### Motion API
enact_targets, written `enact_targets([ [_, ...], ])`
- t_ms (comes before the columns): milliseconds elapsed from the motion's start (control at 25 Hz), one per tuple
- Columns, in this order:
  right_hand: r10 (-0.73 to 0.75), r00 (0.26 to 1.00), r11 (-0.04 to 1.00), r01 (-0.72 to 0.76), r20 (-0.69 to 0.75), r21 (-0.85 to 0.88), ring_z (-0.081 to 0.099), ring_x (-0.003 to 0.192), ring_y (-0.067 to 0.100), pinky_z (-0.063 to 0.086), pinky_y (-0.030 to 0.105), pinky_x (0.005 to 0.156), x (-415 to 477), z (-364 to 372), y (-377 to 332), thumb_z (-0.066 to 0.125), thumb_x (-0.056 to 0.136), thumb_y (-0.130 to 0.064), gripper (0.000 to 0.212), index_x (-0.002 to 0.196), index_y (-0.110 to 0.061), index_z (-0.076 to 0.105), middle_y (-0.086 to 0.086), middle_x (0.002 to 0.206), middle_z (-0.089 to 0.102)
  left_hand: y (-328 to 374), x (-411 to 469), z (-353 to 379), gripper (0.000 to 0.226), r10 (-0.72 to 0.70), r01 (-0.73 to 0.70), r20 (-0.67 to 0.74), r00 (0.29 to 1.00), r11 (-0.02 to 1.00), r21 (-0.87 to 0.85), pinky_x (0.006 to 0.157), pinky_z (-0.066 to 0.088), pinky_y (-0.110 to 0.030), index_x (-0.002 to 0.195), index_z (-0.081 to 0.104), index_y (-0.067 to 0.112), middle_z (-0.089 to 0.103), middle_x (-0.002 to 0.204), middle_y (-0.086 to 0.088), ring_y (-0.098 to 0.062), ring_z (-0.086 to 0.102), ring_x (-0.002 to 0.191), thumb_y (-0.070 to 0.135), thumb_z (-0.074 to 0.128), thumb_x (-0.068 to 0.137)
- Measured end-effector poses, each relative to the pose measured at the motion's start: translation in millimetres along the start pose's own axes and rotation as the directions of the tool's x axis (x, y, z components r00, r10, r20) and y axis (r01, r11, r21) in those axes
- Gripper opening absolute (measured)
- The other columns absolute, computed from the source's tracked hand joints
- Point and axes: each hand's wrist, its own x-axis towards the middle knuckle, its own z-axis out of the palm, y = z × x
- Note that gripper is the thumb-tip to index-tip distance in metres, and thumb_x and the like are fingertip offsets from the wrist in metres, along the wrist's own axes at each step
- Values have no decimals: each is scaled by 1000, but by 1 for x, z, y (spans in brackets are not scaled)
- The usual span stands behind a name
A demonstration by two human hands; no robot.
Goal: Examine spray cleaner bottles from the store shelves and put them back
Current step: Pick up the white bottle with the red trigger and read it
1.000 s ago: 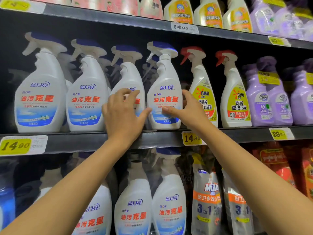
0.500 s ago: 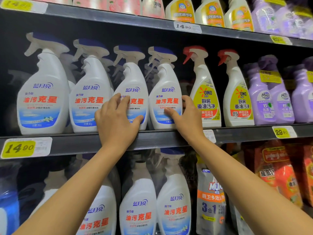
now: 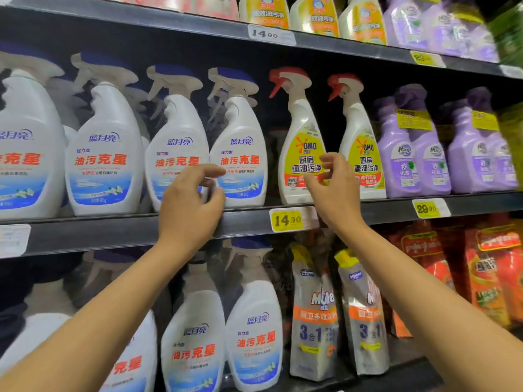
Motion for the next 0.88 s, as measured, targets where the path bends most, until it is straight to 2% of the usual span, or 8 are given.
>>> enact_targets([
  [80,5,999,1000,-4,45,-22,53,113,23,46,36,94,10,-8,17,69,87,-23,49,127,-9,47,8,126,53,21,-7,28,24,-38,41,85,996,998,-37,79,49,-23,103,64,25,66,103,9,-9,62,91,11,63,84],
  [200,-69,981,998,69,180,7,52,109,18,40,24,83,22,-12,36,71,85,-25,55,130,-11,42,4,122,54,48,-6,73,32,-92,91,163,982,996,12,80,46,-20,115,62,25,65,102,11,-8,61,92,18,64,84],
  [320,-93,939,991,54,330,126,57,93,12,41,19,67,39,-15,45,72,84,-27,48,120,-20,40,-6,108,60,62,4,108,39,-186,131,237,953,964,231,83,49,-33,124,53,26,66,111,5,-19,61,98,26,60,85],
  [440,-68,896,983,-15,439,181,62,97,17,47,28,75,52,-14,50,72,84,-28,49,122,-19,42,-2,113,65,63,15,123,41,-317,191,274,908,895,403,76,46,-35,122,46,29,64,114,3,-22,59,96,40,59,85],
  [560,-61,901,975,-38,430,217,63,100,21,53,39,86,56,-12,53,71,85,-23,48,124,-17,42,3,115,65,61,22,129,52,-422,336,225,878,880,336,71,49,-33,122,46,30,66,114,7,-13,61,94,44,70,79],
  [680,-75,916,963,-36,394,266,64,95,15,55,35,84,53,-14,56,73,84,-22,49,124,-18,45,-2,108,65,60,18,129,60,-417,363,136,898,880,305,53,33,-19,124,44,32,63,98,16,1,56,71,45,75,75],
  [760,-83,929,940,-47,361,337,66,93,12,56,34,83,52,-19,58,74,83,-23,49,125,-20,48,-7,101,64,59,16,128,57,-393,369,106,913,909,197,55,36,-18,119,43,36,61,88,20,6,55,69,46,76,74],
  [880,-88,939,876,-86,332,475,68,87,8,58,29,77,50,-30,58,75,83,-20,42,118,-24,52,-11,96,66,63,15,121,40,-369,371,96,925,929,-6,67,51,-25,112,42,41,63,89,16,-3,62,81,43,69,82],
])
